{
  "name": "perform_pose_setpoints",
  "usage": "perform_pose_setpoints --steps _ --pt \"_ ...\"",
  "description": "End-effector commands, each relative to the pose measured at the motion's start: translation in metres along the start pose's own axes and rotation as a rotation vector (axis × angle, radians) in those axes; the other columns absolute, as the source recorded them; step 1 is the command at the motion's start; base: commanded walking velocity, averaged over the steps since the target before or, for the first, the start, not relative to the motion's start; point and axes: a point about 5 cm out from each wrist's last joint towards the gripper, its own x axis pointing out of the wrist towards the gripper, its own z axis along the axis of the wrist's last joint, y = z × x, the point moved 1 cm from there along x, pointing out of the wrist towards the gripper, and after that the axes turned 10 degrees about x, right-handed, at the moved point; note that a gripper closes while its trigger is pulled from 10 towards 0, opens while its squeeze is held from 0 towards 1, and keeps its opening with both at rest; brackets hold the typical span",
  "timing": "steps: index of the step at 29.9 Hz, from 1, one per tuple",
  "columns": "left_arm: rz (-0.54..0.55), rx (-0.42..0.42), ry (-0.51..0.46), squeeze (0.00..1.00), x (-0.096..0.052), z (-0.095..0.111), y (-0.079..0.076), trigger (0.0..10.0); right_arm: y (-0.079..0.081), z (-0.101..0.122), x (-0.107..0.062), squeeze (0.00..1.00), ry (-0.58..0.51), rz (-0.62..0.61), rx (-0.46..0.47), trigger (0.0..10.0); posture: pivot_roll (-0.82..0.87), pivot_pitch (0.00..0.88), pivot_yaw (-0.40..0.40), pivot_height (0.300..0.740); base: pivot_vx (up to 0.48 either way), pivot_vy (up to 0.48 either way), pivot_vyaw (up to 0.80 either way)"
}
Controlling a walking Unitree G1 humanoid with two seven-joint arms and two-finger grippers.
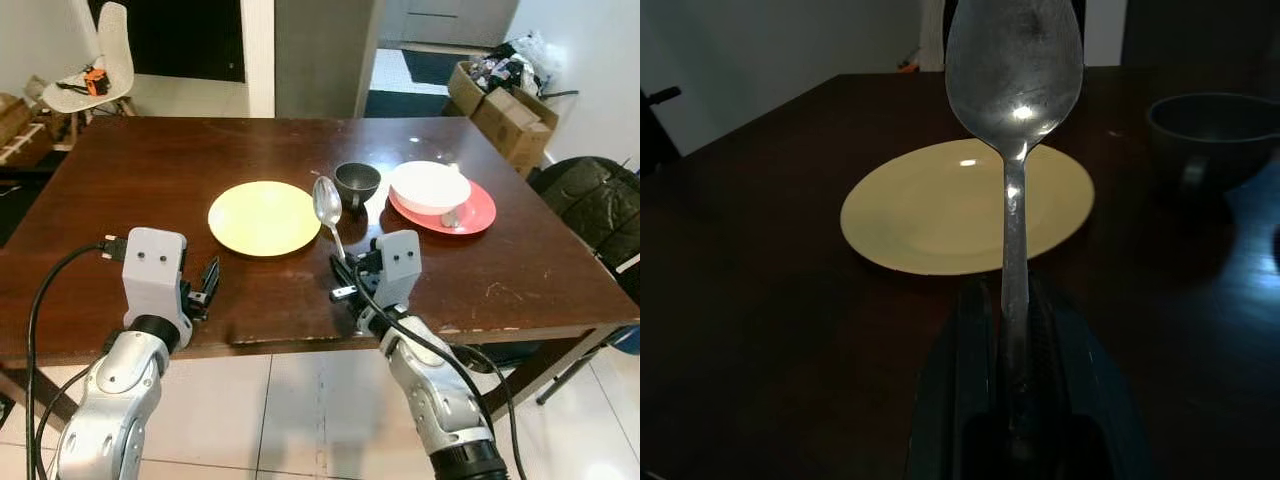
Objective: Setting the table
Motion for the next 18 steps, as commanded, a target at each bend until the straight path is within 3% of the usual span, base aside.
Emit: perform_pose_setpoints --steps 1,3,6,18 --pt "-0.012 0.001 0.008 0.0 0.0005 -0.0021 -0.0027 10.0 -0.003 -0.001 -0.0009 0.0 0.0 -0.015 0.01 10.0 0.08 0.062 -0.004 0.74 0.0 0.0 0.0" --pt "-0.012 0.002 0.009 0.0 0.0005 -0.0022 -0.0027 10.0 -0.0032 -0.0011 -0.001 0.0 0.0 -0.016 0.011 10.0 0.08 0.062 -0.004 0.74 0.0 0.0 0.0" --pt "-0.012 0.0 0.009 0.0 0.0006 -0.0023 -0.0029 10.0 -0.0051 -0.003 -0.0009 0.0 0.014 -0.031 0.048 10.0 0.08 0.064 -0.004 0.74 0.0 0.0 -0.8" --pt "-0.016 -0.011 0.007 0.0 0.0009 -0.002 -0.0044 10.0 -0.0057 -0.0023 -0.001 0.0 0.015 -0.029 0.049 10.0 0.07 0.066 -0.005 0.74 0.0 0.0 -0.8"
